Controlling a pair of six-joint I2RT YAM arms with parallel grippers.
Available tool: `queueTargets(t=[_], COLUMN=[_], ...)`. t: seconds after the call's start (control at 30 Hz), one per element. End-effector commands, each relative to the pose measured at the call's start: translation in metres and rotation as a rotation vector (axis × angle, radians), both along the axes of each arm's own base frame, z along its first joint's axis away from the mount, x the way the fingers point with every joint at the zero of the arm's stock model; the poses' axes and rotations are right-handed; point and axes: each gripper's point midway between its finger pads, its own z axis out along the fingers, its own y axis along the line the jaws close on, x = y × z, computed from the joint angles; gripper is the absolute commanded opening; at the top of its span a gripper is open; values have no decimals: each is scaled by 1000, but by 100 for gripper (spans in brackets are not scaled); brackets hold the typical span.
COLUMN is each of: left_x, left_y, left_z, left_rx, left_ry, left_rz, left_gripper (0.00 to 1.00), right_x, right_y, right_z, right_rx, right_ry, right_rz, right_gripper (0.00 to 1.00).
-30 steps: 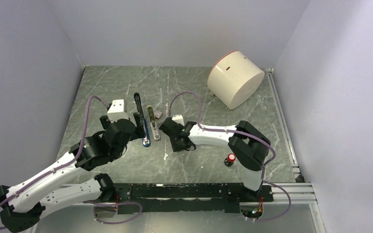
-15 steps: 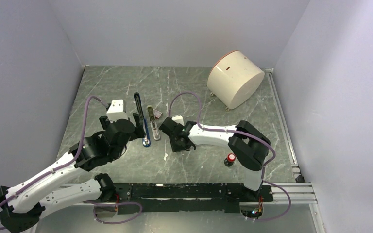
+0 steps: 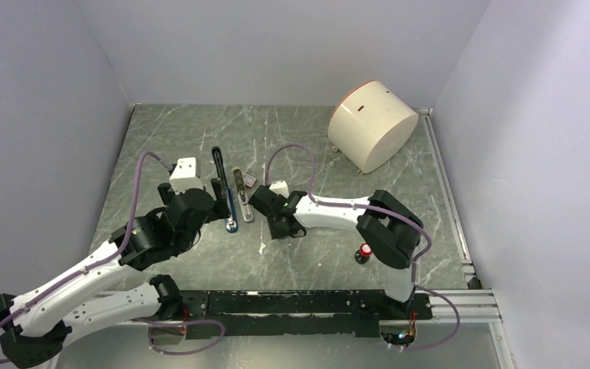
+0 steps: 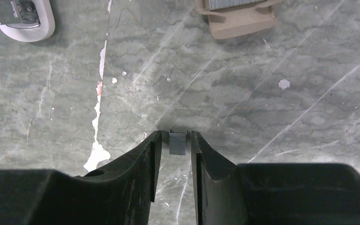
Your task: Load the staples into the stapler
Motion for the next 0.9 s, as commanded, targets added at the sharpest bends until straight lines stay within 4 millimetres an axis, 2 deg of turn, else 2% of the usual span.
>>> queueTargets(t=[0.0, 0.57, 0.87], left_x=[2, 1, 1], left_y=[3, 2, 2], left_z=[4, 2, 2], left_rx=[-3, -7, -11], left_ry=[-23, -18, -18], left_rz=[22, 16, 16], left_gripper=[96, 96, 96], right_x=[-3, -1, -1], right_y=[-5, -6, -9], right_z=[-17, -18, -15], right_rx=[-49, -73, -75], right_ry=[21, 21, 12], right_rz=[-21, -17, -20], right_gripper=[33, 28, 21])
